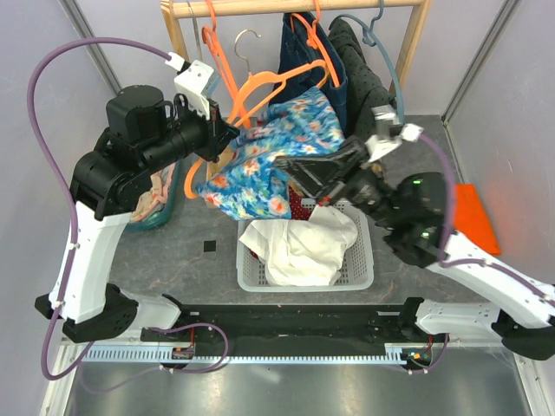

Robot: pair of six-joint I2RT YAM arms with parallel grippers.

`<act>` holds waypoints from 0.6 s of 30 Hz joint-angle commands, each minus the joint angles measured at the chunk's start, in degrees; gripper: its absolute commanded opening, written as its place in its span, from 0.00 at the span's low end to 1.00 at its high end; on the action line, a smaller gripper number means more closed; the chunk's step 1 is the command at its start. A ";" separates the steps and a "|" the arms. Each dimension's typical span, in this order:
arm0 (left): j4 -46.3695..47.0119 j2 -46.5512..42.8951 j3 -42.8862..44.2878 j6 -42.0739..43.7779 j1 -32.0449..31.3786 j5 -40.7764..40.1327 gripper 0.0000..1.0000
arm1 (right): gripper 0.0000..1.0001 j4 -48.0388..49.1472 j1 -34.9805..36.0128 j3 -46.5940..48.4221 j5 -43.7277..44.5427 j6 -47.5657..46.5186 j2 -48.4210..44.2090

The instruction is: Remove the skirt from the hanger

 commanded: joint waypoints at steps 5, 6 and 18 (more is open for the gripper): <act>7.26 3.64 4.49 -0.83 0.45 -11.59 0.02 | 0.00 -15.54 4.55 19.32 0.35 -15.21 -7.71; 7.35 4.08 4.57 -0.74 0.45 -12.12 0.02 | 0.00 -16.33 4.47 19.86 0.70 -15.74 -8.41; 8.23 6.28 5.36 -0.65 0.45 -16.34 0.02 | 0.00 -23.98 4.55 20.92 4.83 -19.96 -7.90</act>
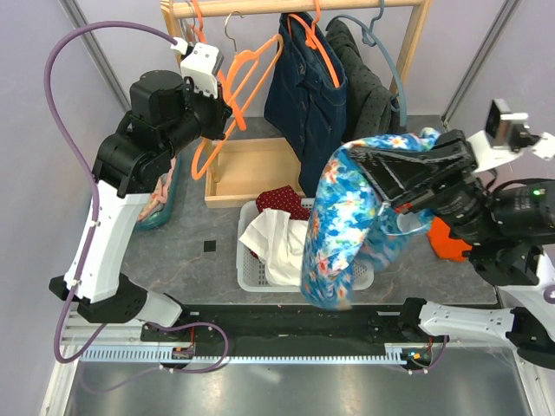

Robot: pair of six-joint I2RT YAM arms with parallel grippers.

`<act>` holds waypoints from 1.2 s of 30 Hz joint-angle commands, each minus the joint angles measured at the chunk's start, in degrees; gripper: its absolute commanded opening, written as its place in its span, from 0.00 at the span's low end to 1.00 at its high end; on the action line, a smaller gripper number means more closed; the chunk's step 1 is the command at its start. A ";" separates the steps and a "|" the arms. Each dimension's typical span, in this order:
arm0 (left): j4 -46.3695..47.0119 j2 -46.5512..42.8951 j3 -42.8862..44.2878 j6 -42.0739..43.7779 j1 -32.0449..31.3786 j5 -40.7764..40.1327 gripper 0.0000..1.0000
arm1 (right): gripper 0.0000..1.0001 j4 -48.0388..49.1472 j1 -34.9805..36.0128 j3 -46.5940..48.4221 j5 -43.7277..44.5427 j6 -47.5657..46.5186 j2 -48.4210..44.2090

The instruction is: Remove the skirt from the hanger

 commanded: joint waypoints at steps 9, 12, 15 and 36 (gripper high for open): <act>3.77 -5.02 -2.45 -0.37 0.06 -3.94 0.02 | 0.00 -5.22 0.23 -0.42 5.24 -3.75 3.17; 2.98 -9.59 -6.75 -1.07 0.06 -2.98 0.02 | 0.00 -6.45 0.23 -1.03 7.35 -4.45 3.17; 2.02 -13.90 -11.50 -1.86 0.15 -1.66 0.02 | 0.00 -7.24 0.23 -1.65 9.55 -4.72 3.52; -1.15 -24.37 -26.45 -8.98 3.05 11.52 0.02 | 0.00 -10.32 0.23 -4.64 15.35 -4.02 5.28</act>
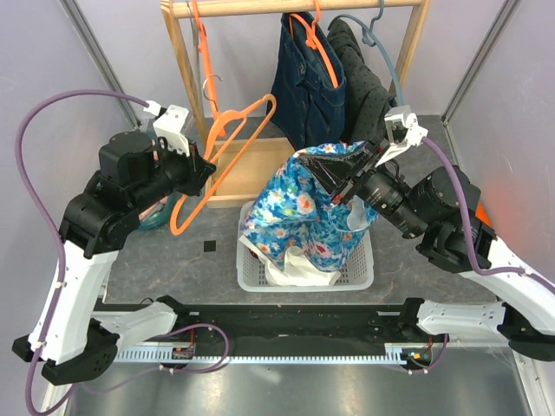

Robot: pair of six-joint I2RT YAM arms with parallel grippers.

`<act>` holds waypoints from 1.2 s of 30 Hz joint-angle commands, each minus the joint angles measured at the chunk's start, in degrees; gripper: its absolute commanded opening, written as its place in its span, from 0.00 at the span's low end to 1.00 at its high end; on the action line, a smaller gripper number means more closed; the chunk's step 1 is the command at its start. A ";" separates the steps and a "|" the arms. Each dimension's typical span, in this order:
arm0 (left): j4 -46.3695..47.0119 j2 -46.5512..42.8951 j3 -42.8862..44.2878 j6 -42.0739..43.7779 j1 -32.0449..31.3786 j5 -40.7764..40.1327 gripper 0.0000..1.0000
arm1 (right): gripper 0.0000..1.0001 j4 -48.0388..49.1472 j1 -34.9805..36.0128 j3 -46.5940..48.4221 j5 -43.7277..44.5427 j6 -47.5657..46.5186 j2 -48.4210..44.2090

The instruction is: Remove the skirt from the hanger

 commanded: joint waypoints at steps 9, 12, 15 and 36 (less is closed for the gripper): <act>1.17 4.49 12.35 -5.14 0.49 3.47 0.02 | 0.00 1.41 0.20 -1.60 3.53 1.01 1.64; 1.52 9.93 20.53 -5.85 0.49 2.41 0.02 | 0.00 1.33 0.20 -4.33 4.76 2.24 1.99; 2.05 12.32 25.73 -6.20 0.49 3.37 0.02 | 0.00 1.33 0.12 -7.49 5.47 3.12 2.34; 6.97 23.42 29.02 -3.39 -0.04 -8.67 0.02 | 0.00 4.84 0.20 -20.50 2.31 10.68 6.12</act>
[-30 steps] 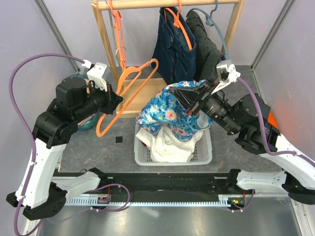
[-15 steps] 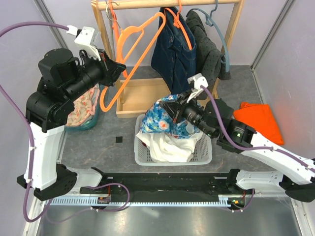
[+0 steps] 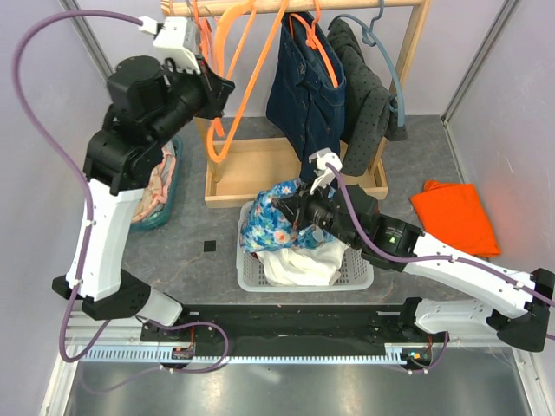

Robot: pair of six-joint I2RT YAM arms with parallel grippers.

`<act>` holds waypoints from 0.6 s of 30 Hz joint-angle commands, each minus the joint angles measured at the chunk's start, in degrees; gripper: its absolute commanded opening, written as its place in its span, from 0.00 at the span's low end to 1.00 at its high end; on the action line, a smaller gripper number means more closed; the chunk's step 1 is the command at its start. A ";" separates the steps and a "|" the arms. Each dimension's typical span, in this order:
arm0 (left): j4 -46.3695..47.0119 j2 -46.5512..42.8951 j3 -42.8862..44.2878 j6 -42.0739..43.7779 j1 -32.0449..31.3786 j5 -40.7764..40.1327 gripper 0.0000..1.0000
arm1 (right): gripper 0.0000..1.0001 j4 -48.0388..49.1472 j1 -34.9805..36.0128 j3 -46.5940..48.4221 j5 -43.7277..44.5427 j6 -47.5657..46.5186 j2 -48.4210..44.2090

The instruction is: Remove the skirt from the hanger

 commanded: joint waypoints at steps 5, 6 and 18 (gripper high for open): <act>5.32 -7.61 -18.22 3.41 -0.23 -4.37 0.02 | 0.00 4.01 0.23 -2.26 -0.86 1.46 -0.33; 5.42 -8.58 -19.47 3.50 -0.23 -4.37 0.02 | 0.00 4.10 0.14 -2.35 -0.86 1.46 -0.33; 3.49 -16.67 -23.88 4.55 -0.23 -4.20 0.02 | 0.00 5.07 0.23 -2.09 -2.44 1.64 0.55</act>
